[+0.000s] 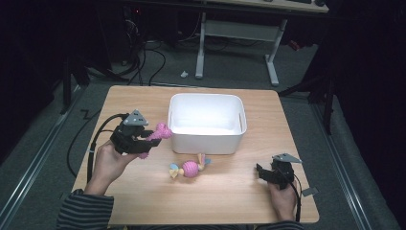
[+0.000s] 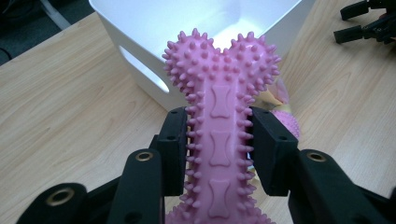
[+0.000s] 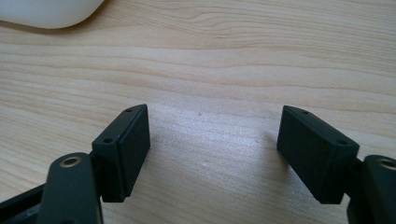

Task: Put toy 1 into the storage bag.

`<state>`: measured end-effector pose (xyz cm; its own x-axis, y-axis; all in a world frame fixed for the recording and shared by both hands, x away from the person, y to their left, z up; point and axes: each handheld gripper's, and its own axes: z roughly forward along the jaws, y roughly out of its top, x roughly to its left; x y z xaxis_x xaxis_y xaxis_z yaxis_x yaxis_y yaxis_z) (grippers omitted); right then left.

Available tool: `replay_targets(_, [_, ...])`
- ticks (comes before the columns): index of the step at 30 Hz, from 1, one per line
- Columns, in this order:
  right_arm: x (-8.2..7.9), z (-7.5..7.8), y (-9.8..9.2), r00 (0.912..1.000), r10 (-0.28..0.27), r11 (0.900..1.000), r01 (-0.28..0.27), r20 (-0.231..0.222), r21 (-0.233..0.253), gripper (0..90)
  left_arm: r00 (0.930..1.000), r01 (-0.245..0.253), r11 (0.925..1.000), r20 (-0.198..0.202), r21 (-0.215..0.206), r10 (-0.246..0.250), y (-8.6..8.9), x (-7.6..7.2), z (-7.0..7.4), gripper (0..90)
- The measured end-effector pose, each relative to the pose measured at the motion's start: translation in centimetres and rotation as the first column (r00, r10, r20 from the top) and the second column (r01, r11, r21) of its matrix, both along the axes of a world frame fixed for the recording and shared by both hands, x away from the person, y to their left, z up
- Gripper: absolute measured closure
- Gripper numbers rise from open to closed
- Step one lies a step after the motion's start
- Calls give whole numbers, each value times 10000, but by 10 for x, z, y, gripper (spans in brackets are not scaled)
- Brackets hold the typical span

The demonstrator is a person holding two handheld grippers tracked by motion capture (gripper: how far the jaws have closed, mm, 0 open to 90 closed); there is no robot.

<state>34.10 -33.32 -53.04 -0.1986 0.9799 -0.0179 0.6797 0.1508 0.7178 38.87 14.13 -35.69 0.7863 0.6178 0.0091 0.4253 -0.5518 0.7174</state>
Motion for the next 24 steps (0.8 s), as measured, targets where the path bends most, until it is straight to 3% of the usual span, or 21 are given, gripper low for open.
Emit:
replay_targets(14, [0, 0, 0, 10000, 5, 10000, -5, 0, 1, 257, 9995, 307, 9986, -62, -440, -310, -8, 15, 23, 600])
replay_targets(24, [0, 0, 0, 10000, 5, 10000, -5, -1, 2, 257, 9987, 510, 9956, 31, -790, -510, -19, 21, 27, 599])
